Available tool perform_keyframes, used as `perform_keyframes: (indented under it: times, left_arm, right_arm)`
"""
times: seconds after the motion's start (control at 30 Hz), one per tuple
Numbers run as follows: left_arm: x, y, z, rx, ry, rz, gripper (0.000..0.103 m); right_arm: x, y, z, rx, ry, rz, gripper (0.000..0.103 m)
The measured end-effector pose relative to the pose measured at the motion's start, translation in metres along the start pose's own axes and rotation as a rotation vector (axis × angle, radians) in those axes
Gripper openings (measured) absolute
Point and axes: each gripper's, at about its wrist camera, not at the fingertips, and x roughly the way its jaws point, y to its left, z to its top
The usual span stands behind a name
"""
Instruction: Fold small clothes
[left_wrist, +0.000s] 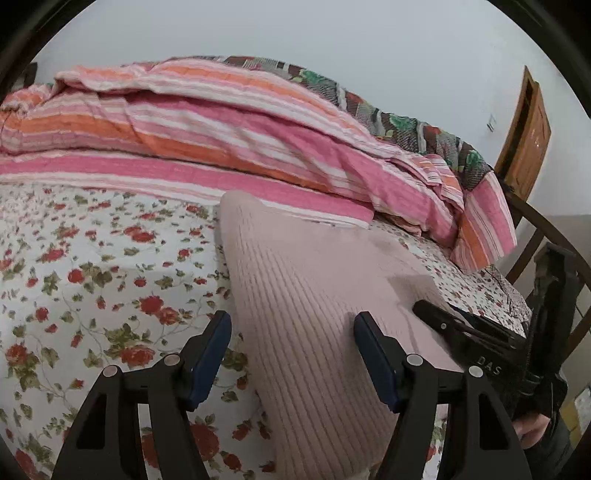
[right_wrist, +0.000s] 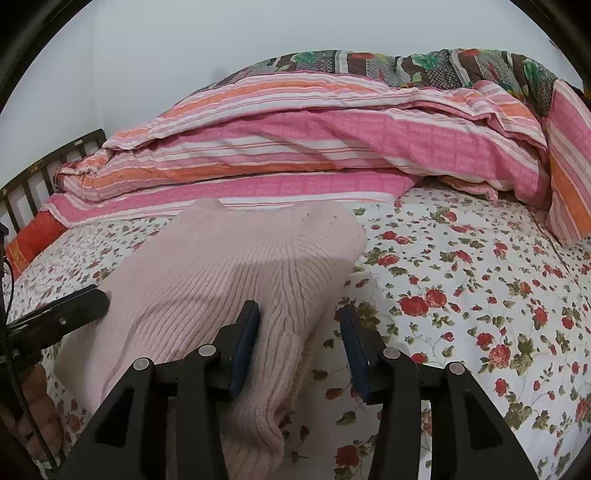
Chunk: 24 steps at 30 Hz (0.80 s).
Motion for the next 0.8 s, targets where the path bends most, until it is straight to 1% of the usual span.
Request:
perform_keyframes:
  times: [0.17, 0.33, 0.43, 0.57, 0.7, 0.8]
  left_arm:
    - [0.010, 0.000, -0.004, 0.005, 0.028, 0.026, 0.071]
    - [0.011, 0.000, -0.004, 0.007, 0.031, 0.027, 0.071]
    - [0.010, 0.001, -0.003, 0.001, 0.018, 0.016, 0.071]
    - [0.003, 0.002, 0.000, -0.019, -0.030, 0.003, 0.070]
    - [0.003, 0.005, 0.006, -0.046, -0.051, 0.032, 0.070]
    - [0.013, 0.011, 0.008, -0.076, -0.019, 0.070, 0.070]
  right_arm:
    - [0.001, -0.003, -0.001, 0.019, 0.008, 0.011, 0.049]
    - [0.001, -0.004, -0.001, 0.026, 0.011, 0.014, 0.050]
    - [0.001, -0.005, -0.001, 0.027, 0.010, 0.015, 0.051]
    - [0.000, -0.006, -0.001, 0.039, 0.005, 0.015, 0.056]
    - [-0.003, -0.007, 0.000, 0.050, -0.002, 0.016, 0.058]
    - [-0.007, -0.003, 0.001, 0.035, -0.024, -0.002, 0.058]
